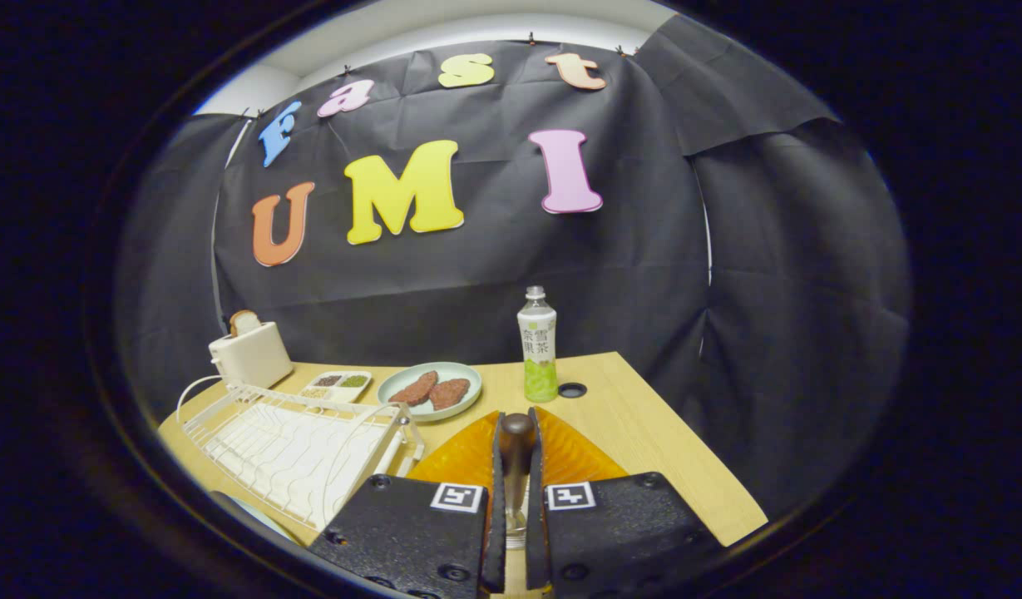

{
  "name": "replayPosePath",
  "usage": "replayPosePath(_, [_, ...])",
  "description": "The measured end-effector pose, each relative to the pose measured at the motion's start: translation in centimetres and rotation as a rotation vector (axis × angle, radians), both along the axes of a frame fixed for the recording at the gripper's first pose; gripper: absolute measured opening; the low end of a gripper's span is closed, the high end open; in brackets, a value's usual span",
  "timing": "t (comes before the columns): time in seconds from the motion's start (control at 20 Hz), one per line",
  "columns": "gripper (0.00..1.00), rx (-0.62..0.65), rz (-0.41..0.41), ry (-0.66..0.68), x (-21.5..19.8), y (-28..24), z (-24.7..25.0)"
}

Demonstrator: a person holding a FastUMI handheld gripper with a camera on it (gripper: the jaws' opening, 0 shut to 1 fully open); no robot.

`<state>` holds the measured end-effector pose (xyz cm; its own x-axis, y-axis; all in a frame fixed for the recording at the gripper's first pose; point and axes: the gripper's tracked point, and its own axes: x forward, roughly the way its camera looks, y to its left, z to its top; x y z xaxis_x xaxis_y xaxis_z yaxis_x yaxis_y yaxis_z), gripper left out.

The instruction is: Take the plate from the dish rack, then take the spoon from the basket and place it into the plate.

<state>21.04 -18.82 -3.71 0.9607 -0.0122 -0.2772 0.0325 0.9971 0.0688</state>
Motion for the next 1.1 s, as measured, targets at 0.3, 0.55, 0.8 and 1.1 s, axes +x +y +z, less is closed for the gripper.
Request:
replayPosePath(0.3, [0.14,-0.054,-0.045,-0.102,-2.0,0.5,7.3])
replayPosePath(0.55, [0.14,-0.014,-0.033,-0.144,-6.2,2.9,13.0])
replayPosePath(0.8, [0.14,0.013,0.008,-0.112,-11.6,6.7,14.4])
replayPosePath(1.1, [0.14,0.028,0.087,-0.124,-17.0,11.9,13.6])
